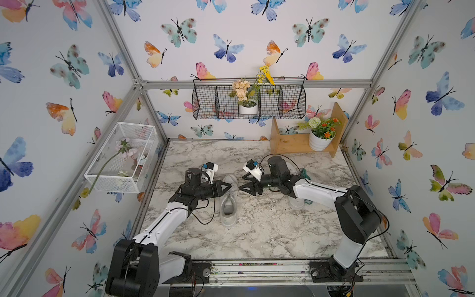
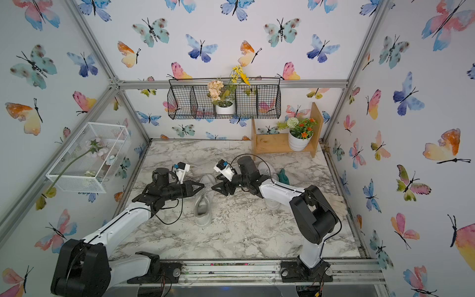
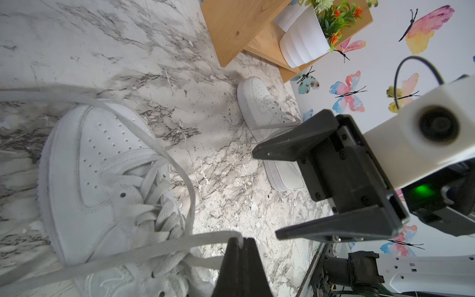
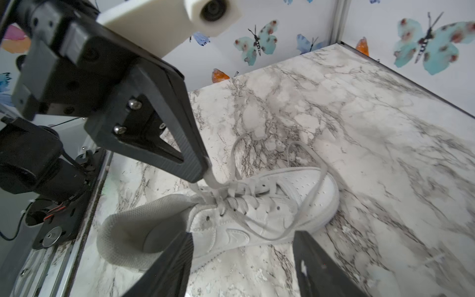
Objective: Tie the shoes
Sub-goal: Wrap the shoelace around the shoelace.
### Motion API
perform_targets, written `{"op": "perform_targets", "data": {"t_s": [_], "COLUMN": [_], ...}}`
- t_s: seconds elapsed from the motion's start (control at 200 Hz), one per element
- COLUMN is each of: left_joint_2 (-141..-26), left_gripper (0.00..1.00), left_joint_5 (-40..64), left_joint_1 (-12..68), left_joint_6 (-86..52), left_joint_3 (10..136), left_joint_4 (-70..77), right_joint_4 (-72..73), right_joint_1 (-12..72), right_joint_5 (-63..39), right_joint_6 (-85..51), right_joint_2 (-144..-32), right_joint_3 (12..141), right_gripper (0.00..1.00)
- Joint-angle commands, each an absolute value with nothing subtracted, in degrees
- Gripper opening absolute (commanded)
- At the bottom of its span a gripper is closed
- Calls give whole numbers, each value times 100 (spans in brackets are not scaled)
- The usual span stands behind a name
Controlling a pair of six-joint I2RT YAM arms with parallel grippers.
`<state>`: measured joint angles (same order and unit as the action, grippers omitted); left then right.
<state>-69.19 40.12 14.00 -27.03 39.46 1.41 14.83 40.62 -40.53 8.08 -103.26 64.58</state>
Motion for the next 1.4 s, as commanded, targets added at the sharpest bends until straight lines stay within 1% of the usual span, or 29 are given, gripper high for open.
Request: {"op": "perform_targets", "data": {"t_s": [0.0, 0.255, 0.38, 0.425, 0.551, 0.646, 0.771, 0.791, 0.841, 0.881, 0.926, 0.986, 1.091, 1.136, 1.151, 1.296, 1.397], "left_joint_2": [-6973, -6986, -6996, -6985, -6977, -6968, -7011, -7019, -7027, -7021, -6993, -6950, -6924, -6993, -7028, -7800, -8439], "left_gripper": [0, 0, 0, 0, 0, 0, 0, 2, 8, 18, 27, 43, 58, 60, 61, 62, 63], "left_joint_5": [3933, 3919, 3910, 3895, 3807, 3729, 3718, 3718, 3686, 3606, 3503, 3376, 3036, 2828, 2585, 1458, 1077], "left_joint_1": [1433, 1433, 1433, 1433, 1432, 1422, 1418, 1415, 1399, 1368, 1309, 1167, 809, 678, 646, 569, 563], "left_joint_6": [-2633, -2602, -2593, -2593, -2588, -2591, -2572, -2560, -2541, -2510, -2475, -2437, -2415, -2422, -2413, -1908, -1696], "left_joint_3": [4100, 4122, 4143, 4147, 4166, 4198, 4270, 4287, 4334, 4380, 4429, 4495, 4592, 4650, 4676, 5259, 5678], "left_joint_4": [123, 70, 53, 53, 14, 21, 18, 10, -36, -121, -227, -387, -745, -930, -1003, -1891, -2134], "right_joint_4": [2034, 2073, 2092, 2082, 1984, 1844, 1724, 1708, 1660, 1652, 1645, 1623, 1575, 1548, 1539, 1473, 1392], "right_joint_1": [4160, 4320, 4375, 4403, 4412, 4412, 4413, 4417, 4412, 4417, 4412, 4412, 4413, 4417, 4417, 4421, 4422], "right_joint_5": [-4587, -4734, -4851, -4884, -4922, -4941, -4922, -4898, -4813, -4763, -4676, -4611, -4497, -4436, -4428, -4369, -4330], "right_joint_6": [734, 805, 747, 756, 738, 743, 704, 703, 703, 708, 712, 720, 725, 729, 736, 764, 790], "right_joint_2": [-10620, -11155, -11324, -11354, -11415, -11429, -11432, -11423, -11396, -11374, -11349, -11318, -11291, -11276, -11268, -11213, -11204], "right_joint_3": [6675, 7130, 7332, 7364, 7383, 7400, 7426, 7427, 7422, 7397, 7362, 7339, 7321, 7321, 7317, 7326, 7347], "right_gripper": [67, 67, 65, 62, 48, 31, 6, 3, 2, 2, 2, 2, 2, 2, 2, 2, 2]}}
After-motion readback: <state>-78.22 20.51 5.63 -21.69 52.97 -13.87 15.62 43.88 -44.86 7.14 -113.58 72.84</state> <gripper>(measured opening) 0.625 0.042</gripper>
